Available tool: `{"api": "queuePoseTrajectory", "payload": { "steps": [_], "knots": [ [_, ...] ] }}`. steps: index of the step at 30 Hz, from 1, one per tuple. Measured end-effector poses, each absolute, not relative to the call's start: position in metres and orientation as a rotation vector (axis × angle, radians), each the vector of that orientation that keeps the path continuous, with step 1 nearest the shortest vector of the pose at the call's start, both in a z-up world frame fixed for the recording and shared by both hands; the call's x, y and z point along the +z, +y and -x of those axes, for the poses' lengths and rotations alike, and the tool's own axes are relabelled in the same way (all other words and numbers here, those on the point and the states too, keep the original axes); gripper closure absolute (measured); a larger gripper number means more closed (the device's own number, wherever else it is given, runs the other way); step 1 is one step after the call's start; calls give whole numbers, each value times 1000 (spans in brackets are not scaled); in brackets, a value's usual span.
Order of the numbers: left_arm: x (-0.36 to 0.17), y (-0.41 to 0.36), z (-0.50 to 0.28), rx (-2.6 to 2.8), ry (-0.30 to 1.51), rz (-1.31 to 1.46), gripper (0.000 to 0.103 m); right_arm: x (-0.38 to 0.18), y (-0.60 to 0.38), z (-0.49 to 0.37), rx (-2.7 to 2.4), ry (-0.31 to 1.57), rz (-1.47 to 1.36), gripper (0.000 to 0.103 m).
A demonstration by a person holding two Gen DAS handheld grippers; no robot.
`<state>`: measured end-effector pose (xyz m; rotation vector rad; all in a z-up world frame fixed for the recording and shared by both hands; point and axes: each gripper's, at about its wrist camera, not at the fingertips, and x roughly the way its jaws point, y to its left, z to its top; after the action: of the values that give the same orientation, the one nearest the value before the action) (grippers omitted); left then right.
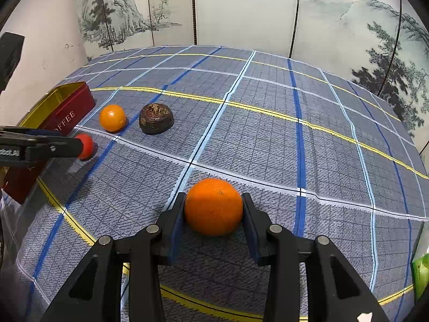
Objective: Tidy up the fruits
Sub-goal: 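Grasp the red tomato with the left gripper while the right gripper holds the mandarin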
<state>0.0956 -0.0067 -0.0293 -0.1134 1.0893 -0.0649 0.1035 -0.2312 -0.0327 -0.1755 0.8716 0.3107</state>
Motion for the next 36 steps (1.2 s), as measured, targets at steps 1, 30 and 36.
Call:
{"api": "queuePoseTrajectory", "payload": {
  "steps": [1,30,36],
  "knots": [
    [-30,-7,-97,-63,1087,112,32,-33,-232,-104,313,873,172,66],
    [-11,-11,-90,-105,1085,98,67,-34,-231,-104,316,877,171,65],
    [13,4,-79,-87,1038,118,67,-34,-231,-104,317,877,171,65]
  ]
}}
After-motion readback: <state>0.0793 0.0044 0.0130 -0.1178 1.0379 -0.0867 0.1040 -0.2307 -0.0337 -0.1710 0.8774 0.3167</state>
